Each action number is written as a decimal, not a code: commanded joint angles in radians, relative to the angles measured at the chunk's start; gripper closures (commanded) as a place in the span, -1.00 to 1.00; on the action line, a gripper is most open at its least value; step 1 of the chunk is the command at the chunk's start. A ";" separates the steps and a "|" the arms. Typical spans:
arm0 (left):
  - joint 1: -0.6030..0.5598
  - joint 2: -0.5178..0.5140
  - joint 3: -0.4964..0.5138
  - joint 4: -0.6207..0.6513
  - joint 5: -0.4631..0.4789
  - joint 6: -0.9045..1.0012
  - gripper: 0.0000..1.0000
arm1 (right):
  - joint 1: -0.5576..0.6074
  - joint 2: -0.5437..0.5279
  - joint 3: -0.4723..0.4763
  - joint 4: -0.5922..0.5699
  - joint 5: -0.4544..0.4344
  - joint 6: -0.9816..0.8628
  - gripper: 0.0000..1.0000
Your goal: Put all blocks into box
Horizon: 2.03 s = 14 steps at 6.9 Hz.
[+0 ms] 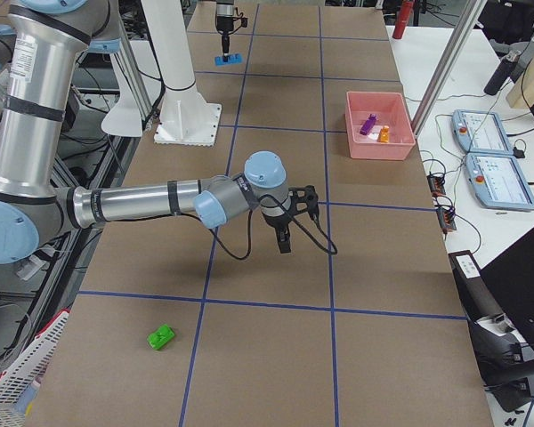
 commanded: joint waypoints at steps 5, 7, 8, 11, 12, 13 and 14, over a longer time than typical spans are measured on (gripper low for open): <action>-0.154 -0.235 0.026 0.014 0.006 -0.079 1.00 | -0.051 -0.248 -0.102 0.004 -0.058 -0.344 -0.99; -0.185 -0.312 0.086 0.015 0.004 -0.079 1.00 | -0.166 -0.302 -0.102 0.004 -0.111 -0.349 -0.99; -0.197 -0.318 0.089 0.017 0.004 -0.079 1.00 | -0.188 -0.333 -0.108 0.004 -0.147 -0.387 -0.99; -0.216 -0.379 0.158 0.018 -0.001 -0.065 1.00 | -0.196 -0.348 -0.188 0.007 -0.170 -0.537 -0.99; -0.216 -0.384 0.159 0.018 -0.001 -0.064 1.00 | -0.200 -0.350 -0.208 0.008 -0.162 -0.572 -0.99; -0.217 -0.384 0.162 0.018 -0.001 -0.062 1.00 | -0.202 -0.350 -0.217 0.007 -0.159 -0.586 -0.99; -0.217 -0.387 0.175 0.018 -0.001 -0.061 1.00 | -0.209 -0.350 -0.217 0.007 -0.152 -0.588 -0.99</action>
